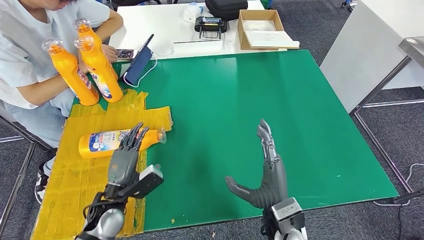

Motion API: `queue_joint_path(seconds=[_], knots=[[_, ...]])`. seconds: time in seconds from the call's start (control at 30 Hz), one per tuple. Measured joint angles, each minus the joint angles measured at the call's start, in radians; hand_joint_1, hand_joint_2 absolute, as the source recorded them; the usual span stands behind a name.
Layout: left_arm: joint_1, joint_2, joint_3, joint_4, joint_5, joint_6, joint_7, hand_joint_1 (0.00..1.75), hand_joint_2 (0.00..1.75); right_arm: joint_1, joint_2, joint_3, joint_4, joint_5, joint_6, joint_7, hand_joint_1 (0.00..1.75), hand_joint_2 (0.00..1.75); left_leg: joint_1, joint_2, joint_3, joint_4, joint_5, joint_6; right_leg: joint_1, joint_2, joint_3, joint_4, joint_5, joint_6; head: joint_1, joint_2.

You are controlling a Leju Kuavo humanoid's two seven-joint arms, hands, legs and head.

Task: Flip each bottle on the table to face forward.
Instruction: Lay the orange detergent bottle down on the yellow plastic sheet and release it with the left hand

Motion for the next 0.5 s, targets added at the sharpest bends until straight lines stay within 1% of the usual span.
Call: queue_joint_path(seconds=[0.1,0.2,0.3,0.4,0.47,0.5], knots=[[0.094,0.005,-0.019,-0.121,0.095,-0.027,-0.035,0.00,1.75,0.044,-0.007,-0.038,-0.021,0.008,-0.002,-0.004,0.00,1.75,0.000,0.000,0.000,0.000,-0.001,0.000,0.000,0.000,0.000,0.000,-0.001,0.001,0.000,0.000],[0.148,0.006,-0.030,-0.179,0.218,-0.078,-0.055,0.00,1.75,0.071,-0.013,-0.057,-0.034,0.013,-0.011,-0.003,0.00,1.75,0.000,0.000,0.001,0.000,-0.001,0.000,0.000,0.000,0.000,0.000,-0.002,0.000,0.000,0.000],[0.177,0.007,-0.038,-0.207,0.256,-0.094,-0.062,0.00,1.75,0.086,-0.018,-0.069,-0.040,0.013,-0.014,-0.003,0.00,1.75,0.000,0.000,0.002,0.000,-0.001,0.000,0.000,0.000,0.001,0.000,-0.002,-0.001,0.000,0.000],[0.190,0.008,-0.041,-0.220,0.271,-0.101,-0.066,0.00,1.75,0.090,-0.020,-0.074,-0.042,0.013,-0.015,-0.002,0.00,1.75,0.000,0.000,0.003,0.000,-0.001,0.000,0.000,0.000,0.002,0.000,-0.001,0.000,0.000,0.000],[0.193,0.008,-0.041,-0.224,0.340,-0.138,-0.067,0.00,1.75,0.091,-0.022,-0.075,-0.042,0.013,-0.015,0.002,0.00,1.75,0.000,0.000,0.003,0.000,0.000,0.000,0.000,0.000,0.003,0.000,-0.001,0.000,0.000,0.000],[0.194,0.008,-0.041,-0.223,0.412,-0.177,-0.067,0.00,1.75,0.091,-0.023,-0.075,-0.042,0.012,-0.017,0.004,0.00,1.31,0.000,-0.001,0.003,0.000,0.000,0.000,0.000,0.000,0.003,0.000,-0.001,0.001,0.000,0.000]])
